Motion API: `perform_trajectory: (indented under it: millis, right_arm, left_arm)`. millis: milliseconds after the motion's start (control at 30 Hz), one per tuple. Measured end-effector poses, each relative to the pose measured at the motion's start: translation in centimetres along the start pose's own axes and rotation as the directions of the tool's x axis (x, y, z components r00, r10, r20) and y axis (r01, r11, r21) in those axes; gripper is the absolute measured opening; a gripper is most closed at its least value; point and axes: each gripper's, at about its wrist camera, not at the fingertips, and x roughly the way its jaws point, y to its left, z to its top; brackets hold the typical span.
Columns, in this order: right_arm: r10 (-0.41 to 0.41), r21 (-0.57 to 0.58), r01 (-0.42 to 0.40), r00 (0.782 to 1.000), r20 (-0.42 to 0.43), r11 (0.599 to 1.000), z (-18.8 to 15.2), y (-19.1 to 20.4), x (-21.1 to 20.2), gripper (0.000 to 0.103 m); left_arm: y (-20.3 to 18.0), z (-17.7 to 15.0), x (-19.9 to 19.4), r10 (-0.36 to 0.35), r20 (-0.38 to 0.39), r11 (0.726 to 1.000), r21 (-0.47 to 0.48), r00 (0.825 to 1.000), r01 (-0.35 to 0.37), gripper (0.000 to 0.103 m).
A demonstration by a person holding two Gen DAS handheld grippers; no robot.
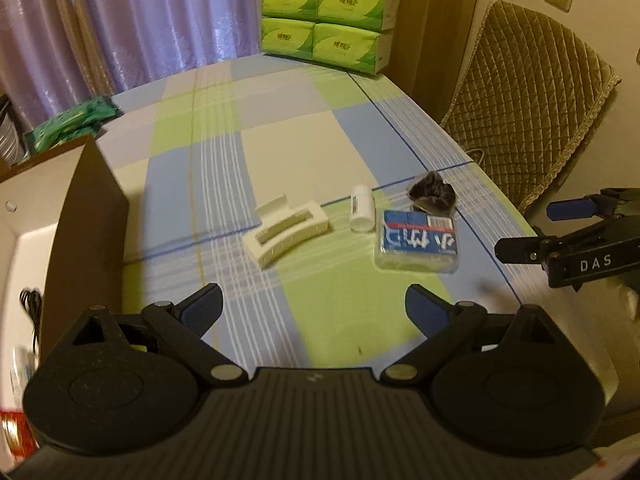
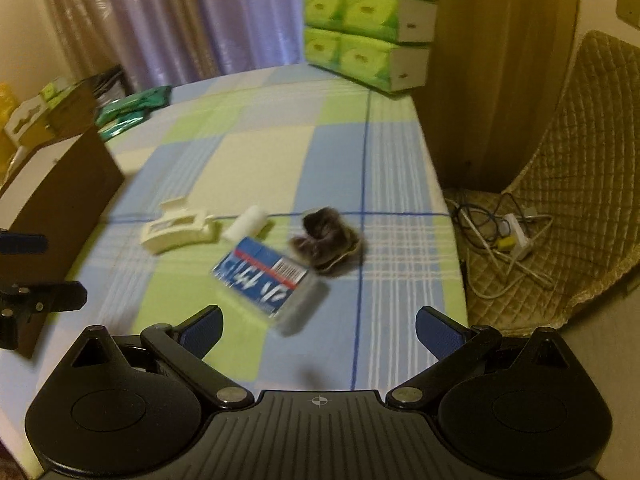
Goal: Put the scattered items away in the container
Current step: 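Grasp the dark scrunchie with the right tool while the left tool grasps the cream hair clip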
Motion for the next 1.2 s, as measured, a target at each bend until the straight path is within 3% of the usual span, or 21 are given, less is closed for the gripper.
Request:
perform_trajectory:
  millis: [133,400,733,867,1067,1133,1200]
  right_arm:
    - [-0.023,0.019,0.023,1.000,0.000,1.000,1.2,-0.5,1.7,0.097]
    - [-0.050,0.090,0.052,0.999,-0.019,0.995,3.4,-1.6,5.5,0.075]
    - [-0.044,0.103,0.052,0.996,-0.080,0.993,4.6,-2.0,9.7,0.056]
    - [0.015,0.111,-0.004,0.995,-0.100,0.994,4.6,-2.6,10.0,0.035]
    - [0.036,0.129,-0.022,0.993,-0.108,0.991,4.7,-3.7,9.7,0.032]
    - [0.039,0.139,-0.023,0.993,-0.109,0.990,4.6,-3.9,9.5,0.032]
    - [0.045,0.143,-0.028,0.993,-0.111,0.989,4.5,-4.1,9.3,0.032]
  left_arm:
    - [0.5,1.6,2.0,0.005,-0.007,1.000,0.026,1.000,-0.005,0.095]
    - [1.5,3.9,6.5,-0.007,-0.036,0.997,0.072,0.999,0.010,0.090]
    - [2.6,4.9,10.4,-0.034,-0.086,0.990,0.136,0.996,0.045,0.083]
    - [2.6,5.1,11.6,-0.045,-0.095,0.982,0.177,0.994,0.061,0.083]
    - [2.2,5.3,13.1,-0.058,-0.094,0.959,0.273,0.994,0.082,0.081]
    - [2.1,5.3,13.7,-0.068,-0.101,0.950,0.298,0.993,0.095,0.075]
    - [2.2,5.2,14.2,-0.076,-0.117,0.944,0.312,0.990,0.109,0.063]
